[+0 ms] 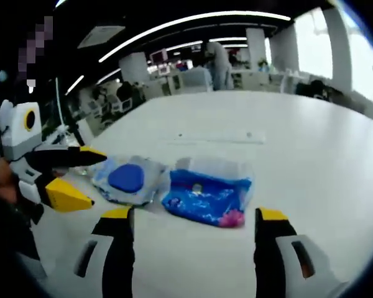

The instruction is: Arrange the tabletop items into an orderly group along one side of the table until the central work area is clear of visible clutter.

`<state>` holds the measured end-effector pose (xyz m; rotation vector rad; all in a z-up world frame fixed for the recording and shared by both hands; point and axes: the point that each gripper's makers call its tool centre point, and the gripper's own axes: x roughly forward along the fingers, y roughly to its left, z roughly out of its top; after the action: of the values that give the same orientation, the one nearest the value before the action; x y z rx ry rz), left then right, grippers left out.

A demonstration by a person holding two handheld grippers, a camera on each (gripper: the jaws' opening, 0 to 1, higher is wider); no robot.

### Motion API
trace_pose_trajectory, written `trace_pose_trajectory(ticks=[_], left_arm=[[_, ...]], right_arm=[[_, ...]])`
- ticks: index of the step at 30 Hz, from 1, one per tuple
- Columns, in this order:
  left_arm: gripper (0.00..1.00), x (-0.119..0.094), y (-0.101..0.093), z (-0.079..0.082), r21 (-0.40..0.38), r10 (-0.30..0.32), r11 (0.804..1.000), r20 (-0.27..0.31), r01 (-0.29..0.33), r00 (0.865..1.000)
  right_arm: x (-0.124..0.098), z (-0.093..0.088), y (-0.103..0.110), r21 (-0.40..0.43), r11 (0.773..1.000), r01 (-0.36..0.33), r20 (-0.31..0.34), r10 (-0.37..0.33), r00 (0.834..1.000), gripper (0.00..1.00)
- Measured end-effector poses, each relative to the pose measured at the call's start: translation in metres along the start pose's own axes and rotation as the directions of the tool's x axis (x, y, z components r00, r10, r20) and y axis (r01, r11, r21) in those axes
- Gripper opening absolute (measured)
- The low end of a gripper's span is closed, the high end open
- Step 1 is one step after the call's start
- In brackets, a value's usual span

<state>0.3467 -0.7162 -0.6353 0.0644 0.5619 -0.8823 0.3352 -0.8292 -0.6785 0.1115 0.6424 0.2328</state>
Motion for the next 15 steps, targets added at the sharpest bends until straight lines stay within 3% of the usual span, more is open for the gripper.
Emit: trace_pose_trajectory(ticks=[4,8,11,15], left_arm=[[0.68,-0.009,0.002,-0.004,0.008,0.009,1.000,-0.003,-0.009,1.000],[0.78,-0.019,-0.003,-0.009,0.024,0.000,1.000,0.001,0.000,1.000],[0.87,-0.027,-0.004,-0.021,0.013,0.007,1.000,-0.011,-0.007,1.000],[0.88,-0.037,-0.004,-0.034,0.006,0.016,1.000,-0.024,-0.016,1.000]], right_arm=[[-0.011,-0.009,0.014,-0.017,1.000,-0.023,-0.007,0.023,1.000,0.84],[-0.019,-0.024,0.028,-0.031,0.998,-0.059,-0.032,0.058,0.998,0.89],[-0.026,-0.032,0.040,-0.019,0.996,-0.088,-0.033,0.087,0.996,0.94],[-0.033,-0.045,0.048,-0.029,0.994,-0.103,-0.059,0.102,0.993,0.95]])
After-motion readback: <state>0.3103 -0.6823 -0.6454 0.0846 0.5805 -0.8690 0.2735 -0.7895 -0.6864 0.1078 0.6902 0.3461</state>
